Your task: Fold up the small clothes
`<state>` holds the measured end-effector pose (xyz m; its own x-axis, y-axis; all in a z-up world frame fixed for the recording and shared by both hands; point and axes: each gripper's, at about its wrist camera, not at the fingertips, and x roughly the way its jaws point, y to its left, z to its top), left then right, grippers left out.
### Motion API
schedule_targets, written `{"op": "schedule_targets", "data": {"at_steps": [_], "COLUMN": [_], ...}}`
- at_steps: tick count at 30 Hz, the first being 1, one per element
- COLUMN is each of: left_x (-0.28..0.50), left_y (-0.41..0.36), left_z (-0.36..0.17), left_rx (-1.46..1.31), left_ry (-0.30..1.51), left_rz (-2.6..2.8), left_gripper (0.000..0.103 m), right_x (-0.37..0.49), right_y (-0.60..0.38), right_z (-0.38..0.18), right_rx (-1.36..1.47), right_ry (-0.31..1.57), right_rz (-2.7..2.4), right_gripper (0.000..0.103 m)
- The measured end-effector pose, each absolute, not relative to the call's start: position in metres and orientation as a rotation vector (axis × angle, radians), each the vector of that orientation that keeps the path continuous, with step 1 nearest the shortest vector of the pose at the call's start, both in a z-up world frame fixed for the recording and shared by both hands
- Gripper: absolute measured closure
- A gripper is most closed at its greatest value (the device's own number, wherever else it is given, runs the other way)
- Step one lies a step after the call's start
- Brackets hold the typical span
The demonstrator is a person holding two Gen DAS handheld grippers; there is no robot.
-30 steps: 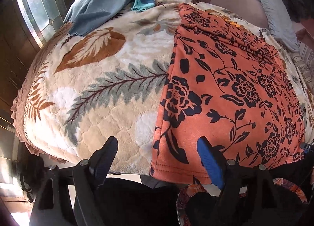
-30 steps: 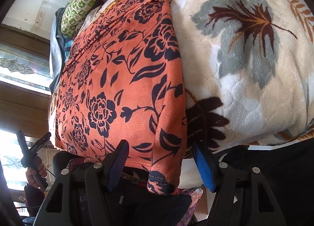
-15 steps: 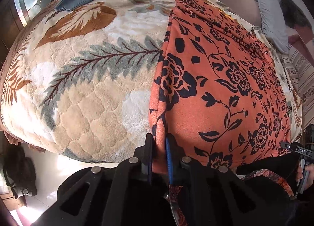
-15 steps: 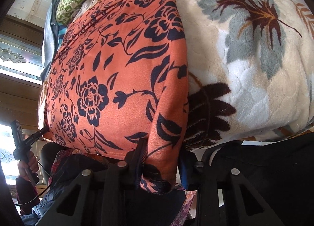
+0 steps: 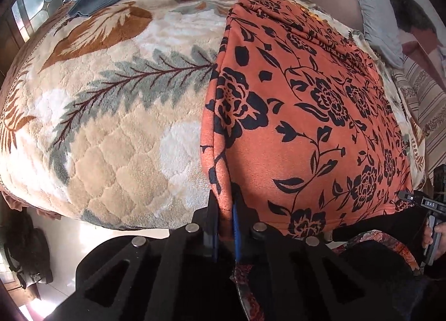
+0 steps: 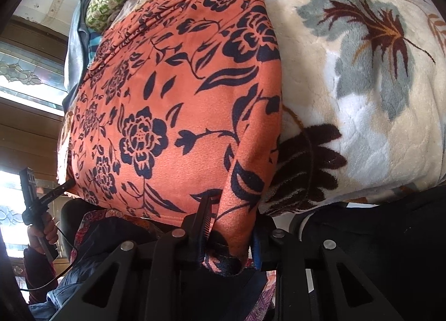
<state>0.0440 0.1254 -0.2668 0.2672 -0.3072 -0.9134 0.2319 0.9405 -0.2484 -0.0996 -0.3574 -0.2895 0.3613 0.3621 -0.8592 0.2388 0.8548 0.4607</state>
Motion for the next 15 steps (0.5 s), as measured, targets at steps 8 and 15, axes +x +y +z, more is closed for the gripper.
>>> {"op": "schedule_targets", "data": {"at_steps": [8, 15], "left_x": [0.07, 0.134], "left_y": [0.145, 0.132], "left_z": [-0.196, -0.141], "left_rx": [-0.318, -0.367], "left_ry": [1.113, 1.003], "left_rz": [-0.513, -0.548], "left_gripper": [0.095, 0.095], "right_x": [-0.087, -0.029], "right_y": [-0.38, -0.43], "right_z": [-0.219, -0.164], "right_rx": [0.764, 0.869], "right_ry": [0.975, 0.737], "right_rz": [0.278, 0.329], "right_gripper": [0.088, 0.088]}}
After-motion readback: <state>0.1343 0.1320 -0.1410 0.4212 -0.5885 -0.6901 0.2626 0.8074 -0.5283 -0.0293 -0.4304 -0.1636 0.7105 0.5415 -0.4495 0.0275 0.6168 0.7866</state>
